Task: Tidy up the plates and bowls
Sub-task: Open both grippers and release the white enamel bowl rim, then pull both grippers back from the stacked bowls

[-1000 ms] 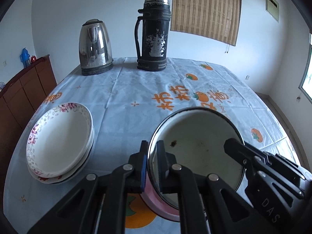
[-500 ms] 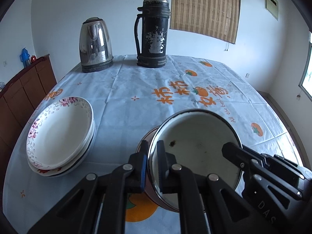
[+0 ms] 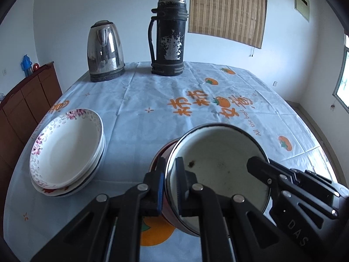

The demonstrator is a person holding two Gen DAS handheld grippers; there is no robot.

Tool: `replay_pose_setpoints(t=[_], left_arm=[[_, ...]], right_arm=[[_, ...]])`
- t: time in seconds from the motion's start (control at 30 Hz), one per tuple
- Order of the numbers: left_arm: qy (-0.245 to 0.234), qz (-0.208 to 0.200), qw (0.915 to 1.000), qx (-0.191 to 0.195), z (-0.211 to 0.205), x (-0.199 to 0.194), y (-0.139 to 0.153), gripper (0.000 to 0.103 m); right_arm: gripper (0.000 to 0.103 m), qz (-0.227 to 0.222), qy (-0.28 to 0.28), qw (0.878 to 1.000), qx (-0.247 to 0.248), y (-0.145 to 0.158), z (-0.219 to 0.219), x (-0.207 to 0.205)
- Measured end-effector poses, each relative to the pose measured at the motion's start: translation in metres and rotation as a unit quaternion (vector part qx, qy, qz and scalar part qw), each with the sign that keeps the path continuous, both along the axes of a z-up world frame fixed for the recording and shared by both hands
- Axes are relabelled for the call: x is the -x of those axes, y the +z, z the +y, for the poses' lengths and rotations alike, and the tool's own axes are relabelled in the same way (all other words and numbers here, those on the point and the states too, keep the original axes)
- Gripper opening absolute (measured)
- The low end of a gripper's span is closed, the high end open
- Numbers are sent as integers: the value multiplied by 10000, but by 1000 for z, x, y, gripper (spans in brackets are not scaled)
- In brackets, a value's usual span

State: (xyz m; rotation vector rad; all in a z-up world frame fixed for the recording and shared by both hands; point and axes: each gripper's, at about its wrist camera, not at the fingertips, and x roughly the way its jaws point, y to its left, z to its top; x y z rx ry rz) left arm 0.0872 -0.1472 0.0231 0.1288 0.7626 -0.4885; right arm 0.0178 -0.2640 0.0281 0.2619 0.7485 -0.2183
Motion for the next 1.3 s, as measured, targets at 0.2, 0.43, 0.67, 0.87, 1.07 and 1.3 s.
replay_pose_setpoints(t=[0.2,0.43,0.67,0.87,1.07,1.3], left_arm=[[94,80,9999,-61,-1,-7,-7,6],[179,94,9998,8,2,-12,-10,7],[259,111,9996,74,2,-13,-13,47],[409,-106,9991,54,3,-12,-13,51],[668,-562,9960,169,14,-9,-1,69],[800,-984,9917,222,26,-7,11,74]], right_arm=[[8,72,64,9999,-43,-7,-1,-6],[8,56,170,9998,-17,-15,-2,-14],[9,-110,203,9996,-177,-21,-7,-19],[9,-332,296,9986,-303,-23,-9,-19],[16,-554,376,9946,-789,-25,-19,-17],[31,-677,461,9944,-673,-21,-11,-14]])
